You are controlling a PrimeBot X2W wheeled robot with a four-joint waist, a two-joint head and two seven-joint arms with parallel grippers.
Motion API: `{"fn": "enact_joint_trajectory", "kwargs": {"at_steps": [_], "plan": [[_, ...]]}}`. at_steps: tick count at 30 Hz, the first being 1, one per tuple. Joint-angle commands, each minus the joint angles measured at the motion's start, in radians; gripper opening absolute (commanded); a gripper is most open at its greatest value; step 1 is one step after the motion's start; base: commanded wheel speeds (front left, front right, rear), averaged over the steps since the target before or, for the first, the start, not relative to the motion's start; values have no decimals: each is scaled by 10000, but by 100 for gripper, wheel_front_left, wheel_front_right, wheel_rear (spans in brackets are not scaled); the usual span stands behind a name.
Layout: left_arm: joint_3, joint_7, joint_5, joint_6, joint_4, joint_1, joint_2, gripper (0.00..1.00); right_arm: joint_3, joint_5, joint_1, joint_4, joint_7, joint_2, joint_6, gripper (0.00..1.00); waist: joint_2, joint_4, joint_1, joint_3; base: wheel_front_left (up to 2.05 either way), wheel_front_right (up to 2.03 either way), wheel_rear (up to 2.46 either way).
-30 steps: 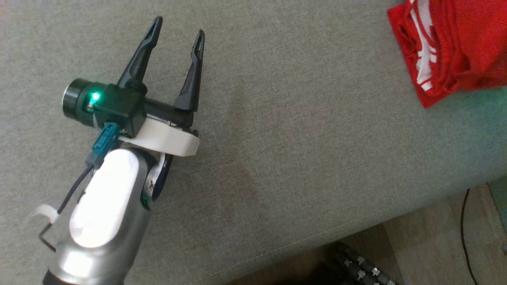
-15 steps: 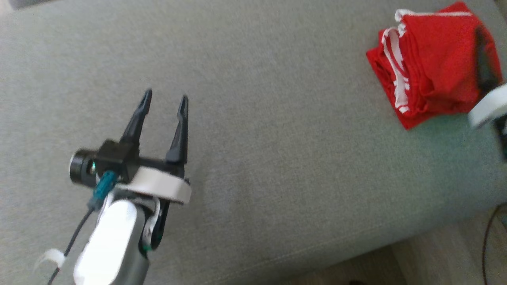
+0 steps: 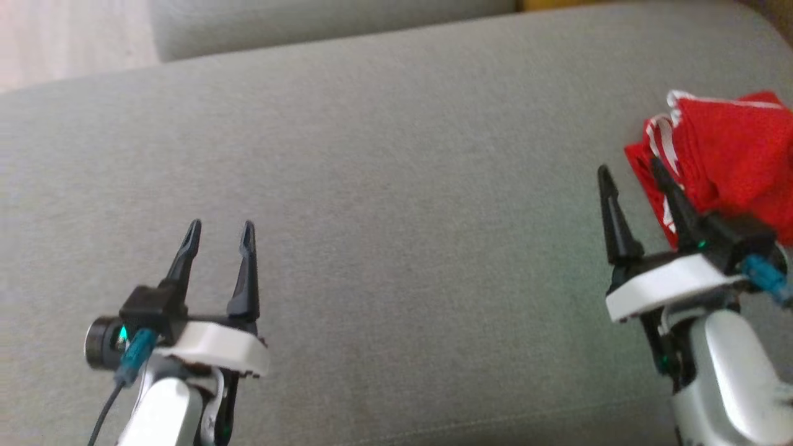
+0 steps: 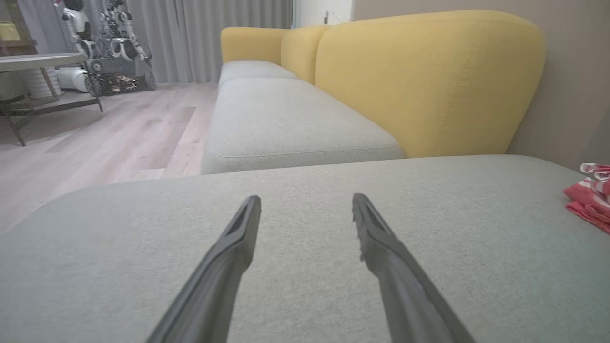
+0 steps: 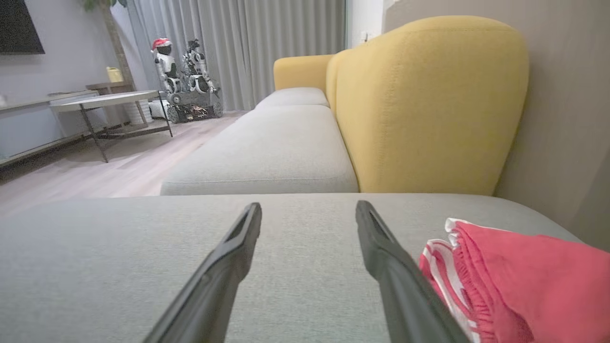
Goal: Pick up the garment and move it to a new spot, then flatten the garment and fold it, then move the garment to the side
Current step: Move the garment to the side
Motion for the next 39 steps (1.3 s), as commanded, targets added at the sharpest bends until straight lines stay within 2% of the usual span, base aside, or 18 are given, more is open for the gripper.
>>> {"fn": "enact_joint_trajectory", "kwargs": {"at_steps": [1, 7, 17, 25, 39], "plan": [[422, -110, -71, 54, -337, -234, 224, 100, 137, -70, -86, -394, 21, -9, -9, 100, -1, 313, 0, -347, 0, 0, 0], [540, -105, -126, 164, -417, 417, 452, 100, 141, -319, 916, -1202, 300, 354, -9, 100, -1, 445, 0, -867, 0, 0, 0], [534, 60, -103, 414, -649, 1175, 670, 100, -199, -368, 2038, -1783, 760, 599, -9, 100, -1, 537, 0, -1400, 0, 0, 0], [504, 198, -103, 540, -856, 1527, 801, 100, -296, -448, 2340, -1923, 953, 670, -9, 100, -1, 748, 0, -1561, 0, 0, 0], [363, 209, -155, 466, -738, 1415, 903, 100, -500, -579, 2530, -2017, 1156, 719, -9, 100, -1, 959, 0, -1571, 0, 0, 0]]}}
